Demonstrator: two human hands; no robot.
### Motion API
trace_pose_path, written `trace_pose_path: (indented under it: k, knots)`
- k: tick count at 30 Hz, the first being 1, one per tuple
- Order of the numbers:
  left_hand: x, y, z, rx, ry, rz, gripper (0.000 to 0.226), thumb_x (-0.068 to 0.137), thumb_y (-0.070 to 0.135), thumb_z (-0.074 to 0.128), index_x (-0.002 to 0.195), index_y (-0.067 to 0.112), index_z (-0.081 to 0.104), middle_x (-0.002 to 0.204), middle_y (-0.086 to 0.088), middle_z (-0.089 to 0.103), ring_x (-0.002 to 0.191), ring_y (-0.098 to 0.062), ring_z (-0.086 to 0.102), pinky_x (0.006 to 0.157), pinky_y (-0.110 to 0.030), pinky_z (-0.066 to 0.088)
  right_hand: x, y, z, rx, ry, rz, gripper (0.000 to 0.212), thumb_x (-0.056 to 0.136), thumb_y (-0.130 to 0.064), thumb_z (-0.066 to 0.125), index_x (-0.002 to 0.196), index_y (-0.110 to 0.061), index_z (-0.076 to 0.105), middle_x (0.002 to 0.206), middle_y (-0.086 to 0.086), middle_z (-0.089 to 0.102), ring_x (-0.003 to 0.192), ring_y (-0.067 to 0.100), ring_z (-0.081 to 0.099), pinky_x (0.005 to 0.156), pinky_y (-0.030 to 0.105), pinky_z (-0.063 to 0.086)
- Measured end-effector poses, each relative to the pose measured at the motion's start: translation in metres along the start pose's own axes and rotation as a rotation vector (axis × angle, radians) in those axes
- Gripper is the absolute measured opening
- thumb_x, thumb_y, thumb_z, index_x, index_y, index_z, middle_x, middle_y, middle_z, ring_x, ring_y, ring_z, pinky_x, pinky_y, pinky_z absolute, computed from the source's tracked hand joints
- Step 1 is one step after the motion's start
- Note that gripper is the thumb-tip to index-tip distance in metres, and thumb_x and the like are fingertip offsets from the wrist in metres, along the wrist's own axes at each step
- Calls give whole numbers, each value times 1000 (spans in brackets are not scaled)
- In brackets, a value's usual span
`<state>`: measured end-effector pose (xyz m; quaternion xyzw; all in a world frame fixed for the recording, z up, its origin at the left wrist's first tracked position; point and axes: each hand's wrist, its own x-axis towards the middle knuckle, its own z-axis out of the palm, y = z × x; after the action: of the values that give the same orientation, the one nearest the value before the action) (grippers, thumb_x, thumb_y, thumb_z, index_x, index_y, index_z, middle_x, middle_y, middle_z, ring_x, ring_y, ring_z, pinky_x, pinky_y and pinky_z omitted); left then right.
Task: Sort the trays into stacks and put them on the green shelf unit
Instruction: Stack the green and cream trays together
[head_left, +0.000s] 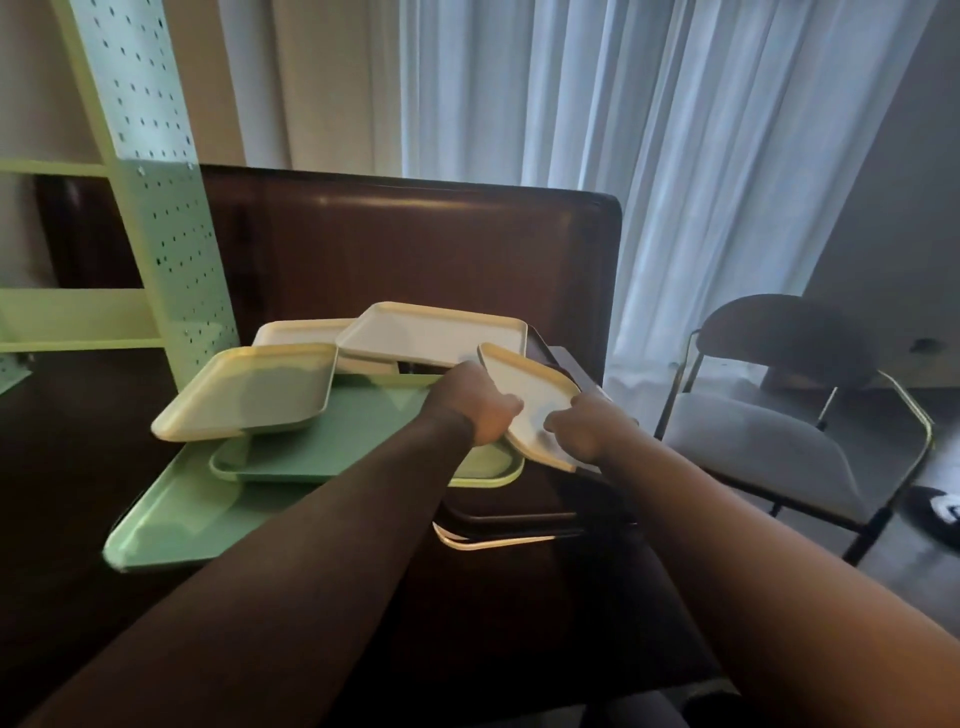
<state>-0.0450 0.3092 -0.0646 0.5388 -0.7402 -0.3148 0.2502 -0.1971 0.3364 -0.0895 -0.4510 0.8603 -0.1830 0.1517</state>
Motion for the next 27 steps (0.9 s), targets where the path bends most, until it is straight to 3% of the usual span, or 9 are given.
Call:
trace_pose_path:
  k: [4, 6, 8, 10, 14, 17, 19, 22, 27]
  knots:
    - [4, 2, -17, -46, 104, -7, 28, 95, 6, 56, 120, -2, 65, 115, -21, 72, 107, -39, 70, 85, -37, 58, -1, -7, 3, 120, 34, -24, 56, 85, -45, 54, 133, -16, 55, 121, 6, 62, 112, 28, 57, 103, 48, 44]
    - [3, -4, -42, -69, 165, -3, 34, 99, 5, 51, 129, -8, 62, 125, -27, 69, 115, -43, 68, 90, -40, 57, -2, -11, 0, 285, 138, -73, 63, 81, -55, 49, 136, -26, 54, 131, 3, 58, 119, 30, 55, 99, 51, 49]
    - [-6, -21, -75, -68, 254, 21, 39, 102, 7, 52, 137, -7, 60, 132, -25, 68, 118, -42, 68, 99, -42, 58, -5, -21, -4, 494, 272, -166, 53, 79, -60, 47, 123, -33, 59, 128, 0, 60, 117, 26, 57, 95, 50, 52]
    - [-21, -47, -111, -73, 350, 3, 40, 103, 11, 55, 141, -3, 58, 131, -23, 69, 113, -39, 69, 96, -45, 60, -10, -35, -8, 612, 357, -268, 30, 88, -48, 50, 112, -33, 58, 119, -3, 60, 109, 19, 58, 96, 42, 50]
    - [-68, -104, -179, -188, 464, -131, 39, 102, 8, 54, 140, 5, 61, 125, -20, 71, 88, -18, 68, 72, -25, 54, -18, -82, 1, 596, 94, -355, 18, 94, -24, 58, 102, -12, 68, 95, 3, 69, 84, 18, 63, 75, 35, 51]
    - [-114, -132, -210, -233, 496, -205, 23, 100, 8, 60, 120, 18, 67, 90, 0, 71, 59, -3, 68, 44, -5, 42, -13, -125, 31, 492, -60, -373, 16, 89, -23, 61, 94, -11, 70, 90, 12, 72, 83, 29, 68, 71, 39, 54]
    - [-140, -153, -222, -224, 522, -246, 26, 99, 10, 62, 122, 22, 67, 86, 8, 69, 66, -4, 63, 46, -9, 42, -8, -155, 52, 380, -181, -382, 13, 88, -20, 61, 86, -8, 66, 94, 17, 73, 87, 35, 70, 79, 45, 58]
    - [-161, -181, -232, -240, 582, -319, 29, 97, 14, 64, 125, 23, 70, 95, 5, 74, 80, -9, 66, 66, -24, 46, -12, -192, 75, 327, -296, -324, 23, 95, -16, 58, 72, -14, 54, 76, 10, 65, 64, 24, 63, 67, 38, 59]
    - [-171, -206, -235, -292, 614, -356, 35, 97, 14, 64, 131, 22, 68, 107, -1, 74, 86, -8, 66, 68, -25, 44, -23, -224, 97, 368, -322, -229, 28, 96, -36, 59, 88, -9, 57, 79, 7, 57, 71, 21, 58, 62, 32, 54]
